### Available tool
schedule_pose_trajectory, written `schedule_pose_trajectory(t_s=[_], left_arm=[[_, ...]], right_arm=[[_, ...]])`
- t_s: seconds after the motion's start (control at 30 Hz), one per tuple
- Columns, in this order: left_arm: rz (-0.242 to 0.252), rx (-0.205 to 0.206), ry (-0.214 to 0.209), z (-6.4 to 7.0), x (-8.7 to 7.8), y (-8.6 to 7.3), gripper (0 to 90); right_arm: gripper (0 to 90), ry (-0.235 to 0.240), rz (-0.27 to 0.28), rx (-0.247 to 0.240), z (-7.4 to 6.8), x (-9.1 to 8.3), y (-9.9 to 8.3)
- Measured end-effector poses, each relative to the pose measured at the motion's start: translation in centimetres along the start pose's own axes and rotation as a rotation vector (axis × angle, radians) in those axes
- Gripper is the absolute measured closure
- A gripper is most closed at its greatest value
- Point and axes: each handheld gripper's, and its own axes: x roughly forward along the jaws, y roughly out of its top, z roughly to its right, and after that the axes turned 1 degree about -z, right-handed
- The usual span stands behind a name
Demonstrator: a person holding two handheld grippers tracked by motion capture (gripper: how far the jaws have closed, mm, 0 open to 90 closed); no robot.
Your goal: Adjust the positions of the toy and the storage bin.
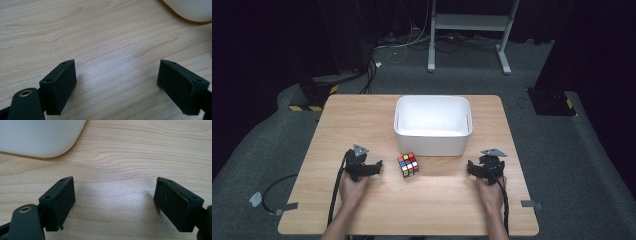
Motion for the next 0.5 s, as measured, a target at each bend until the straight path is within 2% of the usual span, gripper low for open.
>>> schedule_pose_trajectory(t_s=[0.5], left_arm=[[-0.003, 0.007, -0.016, -0.05, -0.04, -0.04, 14.8]], right_arm=[[18.6, 0.001, 0.002, 0.003, 0.01, 0.00, 0.01]])
